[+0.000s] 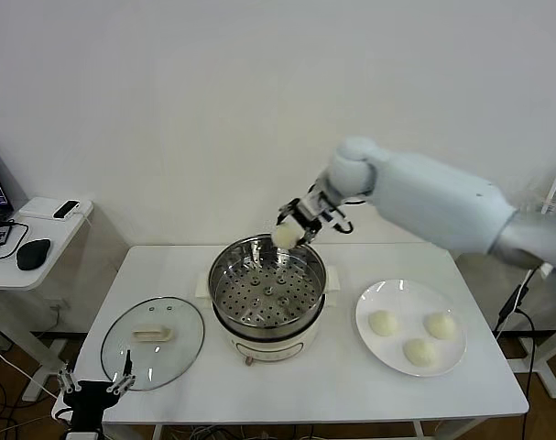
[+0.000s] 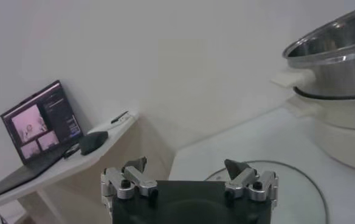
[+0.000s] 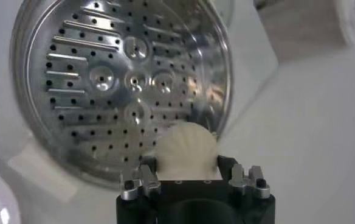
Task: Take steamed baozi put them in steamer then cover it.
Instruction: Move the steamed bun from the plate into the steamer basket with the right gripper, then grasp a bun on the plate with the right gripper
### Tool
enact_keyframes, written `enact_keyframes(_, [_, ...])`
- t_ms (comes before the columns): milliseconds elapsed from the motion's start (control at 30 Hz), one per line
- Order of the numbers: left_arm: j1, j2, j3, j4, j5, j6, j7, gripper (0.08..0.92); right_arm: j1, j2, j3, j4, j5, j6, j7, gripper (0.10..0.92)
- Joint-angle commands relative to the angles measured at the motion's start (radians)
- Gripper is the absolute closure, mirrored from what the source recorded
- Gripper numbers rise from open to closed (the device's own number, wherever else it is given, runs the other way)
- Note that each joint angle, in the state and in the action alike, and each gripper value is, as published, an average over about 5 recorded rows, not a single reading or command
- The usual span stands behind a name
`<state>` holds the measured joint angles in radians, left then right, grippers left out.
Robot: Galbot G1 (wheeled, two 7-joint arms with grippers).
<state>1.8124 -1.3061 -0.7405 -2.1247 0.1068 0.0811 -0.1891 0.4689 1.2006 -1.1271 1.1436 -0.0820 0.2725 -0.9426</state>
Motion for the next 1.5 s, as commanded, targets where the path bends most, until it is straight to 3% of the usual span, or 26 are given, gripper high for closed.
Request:
enact_keyframes(33, [0.007,-0.004,-0.014,-0.003,0.001,-0.006,-0.003,0.177,-0.051,0.140,-0.055,-0.132,-0.155,0.200,0.045,0.396])
enact_keyframes(833, [0.019,-0.010,-0.025,-0.012,0.002,-0.012,-0.007,0.177,-0.125,0.196,-0.002,-0.296,-0.340,0.332,0.112,0.373])
enact_keyframes(967, [0.016,-0.009,-0.024,-0.014,0.002,-0.013,-0.007,0.177,-0.103,0.187,-0.012,-0.270,-0.256,0.318,0.109,0.277])
enact_keyframes(1067, [0.013,-0.007,-0.024,-0.014,0.002,-0.012,-0.006,0.177,-0.056,0.154,-0.045,-0.185,-0.096,0.233,0.055,0.216])
enact_keyframes(1233, [0.010,0.002,-0.026,-0.020,-0.004,-0.009,0.001,0.177,0.047,0.049,-0.075,0.026,0.125,-0.021,-0.062,0.203])
enact_keyframes(1500, [-0.021,0.024,-0.025,-0.025,-0.016,-0.001,0.014,0.177,0.153,-0.212,-0.038,0.247,0.220,-0.337,-0.131,0.203])
